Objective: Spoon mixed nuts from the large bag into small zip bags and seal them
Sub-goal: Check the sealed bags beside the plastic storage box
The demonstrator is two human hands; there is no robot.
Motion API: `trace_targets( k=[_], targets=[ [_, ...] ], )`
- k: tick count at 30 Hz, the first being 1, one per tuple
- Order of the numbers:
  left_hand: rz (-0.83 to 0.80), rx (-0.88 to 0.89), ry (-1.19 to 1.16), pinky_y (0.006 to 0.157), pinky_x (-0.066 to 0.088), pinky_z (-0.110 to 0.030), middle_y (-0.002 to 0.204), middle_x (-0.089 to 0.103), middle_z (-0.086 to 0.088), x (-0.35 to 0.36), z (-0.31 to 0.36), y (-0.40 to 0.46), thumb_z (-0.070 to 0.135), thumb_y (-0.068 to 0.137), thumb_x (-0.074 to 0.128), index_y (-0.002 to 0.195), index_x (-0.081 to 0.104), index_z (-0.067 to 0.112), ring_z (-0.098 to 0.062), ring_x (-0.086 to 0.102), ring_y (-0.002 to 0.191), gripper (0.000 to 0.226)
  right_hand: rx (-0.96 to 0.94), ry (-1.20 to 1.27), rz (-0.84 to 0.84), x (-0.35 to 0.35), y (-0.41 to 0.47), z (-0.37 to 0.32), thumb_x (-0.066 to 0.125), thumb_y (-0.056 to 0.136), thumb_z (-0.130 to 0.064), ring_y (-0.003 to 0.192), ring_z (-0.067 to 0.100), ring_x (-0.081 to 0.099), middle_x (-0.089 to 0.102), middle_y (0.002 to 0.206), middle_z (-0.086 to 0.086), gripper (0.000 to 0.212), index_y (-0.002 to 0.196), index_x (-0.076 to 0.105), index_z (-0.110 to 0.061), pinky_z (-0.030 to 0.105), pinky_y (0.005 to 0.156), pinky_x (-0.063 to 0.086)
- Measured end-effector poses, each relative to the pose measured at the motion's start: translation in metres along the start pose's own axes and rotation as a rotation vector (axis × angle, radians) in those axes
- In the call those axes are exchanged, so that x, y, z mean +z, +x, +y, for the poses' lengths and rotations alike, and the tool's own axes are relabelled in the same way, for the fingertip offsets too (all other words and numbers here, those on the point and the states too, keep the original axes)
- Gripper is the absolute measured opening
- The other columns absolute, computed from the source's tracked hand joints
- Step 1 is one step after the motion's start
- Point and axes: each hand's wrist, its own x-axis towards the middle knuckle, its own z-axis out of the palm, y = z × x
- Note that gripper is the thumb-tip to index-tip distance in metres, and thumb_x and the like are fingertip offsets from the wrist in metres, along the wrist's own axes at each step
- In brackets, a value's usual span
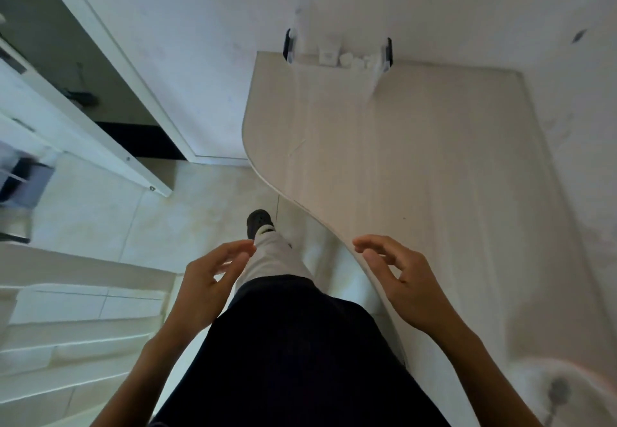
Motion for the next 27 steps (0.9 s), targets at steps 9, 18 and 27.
trace_targets(
  k=[9, 18, 27],
  targets=[
    [-0.102, 0.000, -0.015, 0.097, 0.052, -0.023, 0.112, 0.076, 0.023, -0.079, -0.020, 0.154, 0.027, 0.101, 0.061, 0.121, 0.071, 0.037, 0.002, 0.070, 0.109, 0.024, 0.072, 0.021, 0.179, 0.041, 0.136, -0.038, 0.052, 0.100, -0.032, 0.108, -0.001, 0.067, 0.074, 0.115, -0.013, 0.030, 0.120, 0.070, -0.019, 0.010, 0.091, 0.049],
    [-0.330, 0.102, -0.009, 0.096, 0.054, -0.028, 0.112, 0.078, 0.016, -0.188, -0.019, 0.346, 0.032, 0.100, 0.059, 0.123, 0.072, 0.030, -0.005, 0.072, 0.111, 0.026, 0.163, 0.081, 0.421, 0.085, 0.265, -0.111, 0.054, 0.099, -0.034, 0.111, 0.008, 0.070, 0.075, 0.114, -0.013, 0.027, 0.119, 0.069, -0.024, 0.030, 0.097, 0.055],
    [-0.509, 0.151, 0.044, 0.092, 0.054, -0.017, 0.110, 0.078, 0.017, -0.193, -0.014, 0.454, 0.024, 0.101, 0.062, 0.118, 0.074, 0.032, -0.003, 0.072, 0.109, 0.022, 0.285, 0.143, 0.638, 0.098, 0.329, -0.112, 0.055, 0.096, -0.041, 0.108, 0.013, 0.072, 0.075, 0.114, -0.010, 0.033, 0.120, 0.067, -0.022, 0.050, 0.096, 0.057]
  ],
)
